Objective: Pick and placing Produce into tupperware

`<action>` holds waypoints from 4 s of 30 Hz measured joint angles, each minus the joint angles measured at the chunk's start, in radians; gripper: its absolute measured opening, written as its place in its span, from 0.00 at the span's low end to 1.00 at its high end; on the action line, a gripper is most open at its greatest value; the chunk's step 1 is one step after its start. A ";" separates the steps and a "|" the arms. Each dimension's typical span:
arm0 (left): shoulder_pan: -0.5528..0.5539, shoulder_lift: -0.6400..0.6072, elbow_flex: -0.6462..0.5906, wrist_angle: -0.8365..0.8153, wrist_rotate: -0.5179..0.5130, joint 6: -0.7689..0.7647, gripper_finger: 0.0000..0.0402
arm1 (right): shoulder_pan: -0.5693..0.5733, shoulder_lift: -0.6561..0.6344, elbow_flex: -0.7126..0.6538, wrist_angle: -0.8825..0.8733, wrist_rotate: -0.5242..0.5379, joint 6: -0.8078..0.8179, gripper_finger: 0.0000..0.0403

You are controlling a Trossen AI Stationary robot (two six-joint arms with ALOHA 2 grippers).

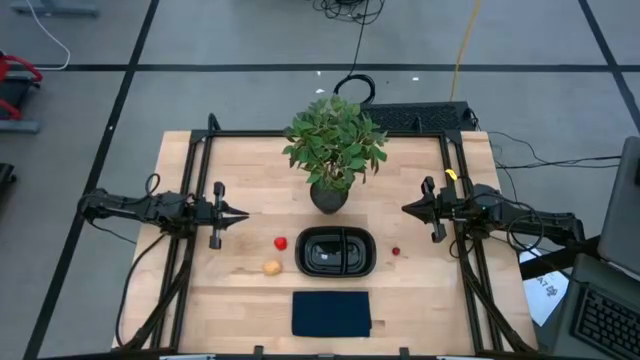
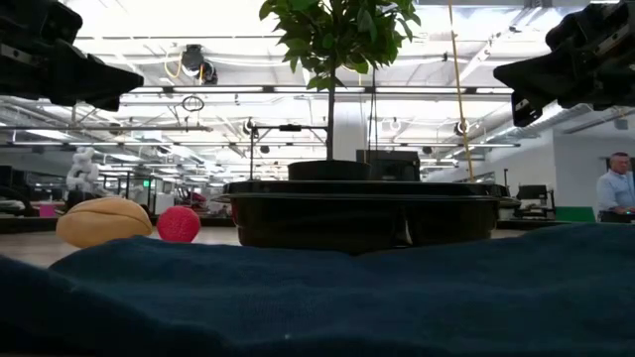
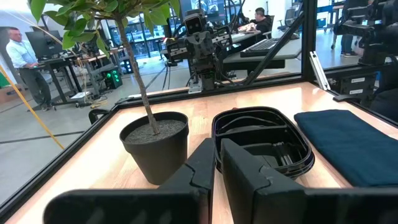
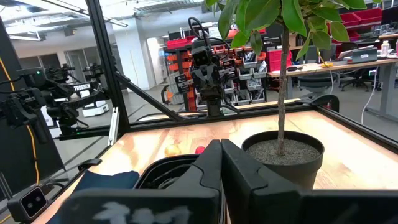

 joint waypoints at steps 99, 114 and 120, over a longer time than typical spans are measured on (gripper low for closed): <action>0.000 0.003 0.000 0.245 -0.038 -0.088 0.08 | 0.000 0.000 0.000 0.044 -0.001 -0.086 0.00; -0.038 0.157 0.167 0.115 -0.181 -0.079 0.01 | 0.000 0.000 0.000 0.021 -0.001 -0.059 0.00; -0.079 0.402 0.404 -0.057 -0.291 -0.137 0.01 | 0.000 0.000 0.000 0.019 -0.001 -0.059 0.00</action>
